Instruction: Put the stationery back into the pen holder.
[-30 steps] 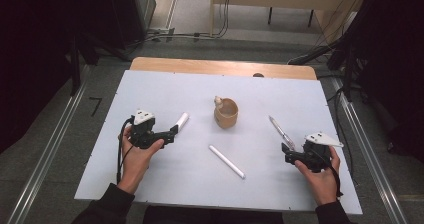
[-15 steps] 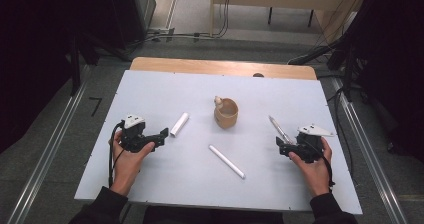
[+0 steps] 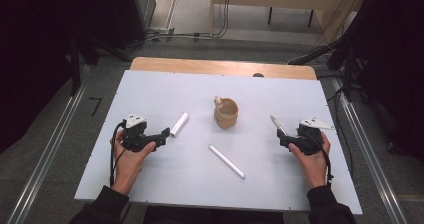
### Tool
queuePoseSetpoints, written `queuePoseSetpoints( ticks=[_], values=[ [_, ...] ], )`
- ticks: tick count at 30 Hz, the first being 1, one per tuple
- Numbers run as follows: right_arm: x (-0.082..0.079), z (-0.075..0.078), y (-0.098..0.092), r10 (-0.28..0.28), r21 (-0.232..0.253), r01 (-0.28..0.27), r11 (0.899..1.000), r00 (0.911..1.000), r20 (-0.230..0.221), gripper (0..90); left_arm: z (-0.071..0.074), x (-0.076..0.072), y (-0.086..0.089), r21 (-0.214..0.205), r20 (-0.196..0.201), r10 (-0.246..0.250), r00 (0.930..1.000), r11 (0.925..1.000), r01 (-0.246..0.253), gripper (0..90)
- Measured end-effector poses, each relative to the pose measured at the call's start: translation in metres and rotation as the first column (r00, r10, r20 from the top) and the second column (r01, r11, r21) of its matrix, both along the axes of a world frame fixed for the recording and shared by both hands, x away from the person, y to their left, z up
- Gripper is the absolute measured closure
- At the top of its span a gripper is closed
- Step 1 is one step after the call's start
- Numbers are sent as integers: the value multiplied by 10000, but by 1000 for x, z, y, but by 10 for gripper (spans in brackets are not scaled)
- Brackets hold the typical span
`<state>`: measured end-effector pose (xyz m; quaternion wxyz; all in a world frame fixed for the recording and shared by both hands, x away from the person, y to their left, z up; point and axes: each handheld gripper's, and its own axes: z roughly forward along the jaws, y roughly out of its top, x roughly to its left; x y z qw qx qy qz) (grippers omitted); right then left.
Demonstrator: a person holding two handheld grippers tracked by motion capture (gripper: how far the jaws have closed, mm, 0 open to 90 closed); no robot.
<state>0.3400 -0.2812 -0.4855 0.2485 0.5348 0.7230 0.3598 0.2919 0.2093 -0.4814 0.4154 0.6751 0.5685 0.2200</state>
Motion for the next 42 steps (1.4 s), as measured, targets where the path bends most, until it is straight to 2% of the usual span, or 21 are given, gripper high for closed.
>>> queuePoseSetpoints(
  ticks=[8, 13, 23, 29, 38, 42],
  values=[
    [21, -2, 3, -153, -203, 152, 9997, 9999, -63, 164, 0, 0, 2, -63, -3, 40, 10000, 10000, -40, 102],
    [31, -3, 6, 84, -94, -85, 9999, 9999, -125, 238, 0, 0, 1, -50, -25, 16, 10000, 10000, -16, 102],
    [44, -9, 8, 392, -29, -393, 9992, 9989, -259, 384, -1, 1, 1, -56, -59, 14, 10000, 10000, -14, 103],
    [46, -12, 8, 450, -68, -453, 9990, 9983, -361, 463, -2, 2, 1, -32, -76, 12, 10000, 10000, -12, 103],
    [53, -15, 14, 740, -312, -759, 9966, 9955, -596, 547, -3, 2, 0, -26, -107, -15, 9999, 10000, 14, 104],
    [56, -17, 17, 879, -427, -914, 9949, 9932, -766, 617, -3, 2, 1, -33, -93, 10, 10000, 10000, -10, 105]
  ],
)
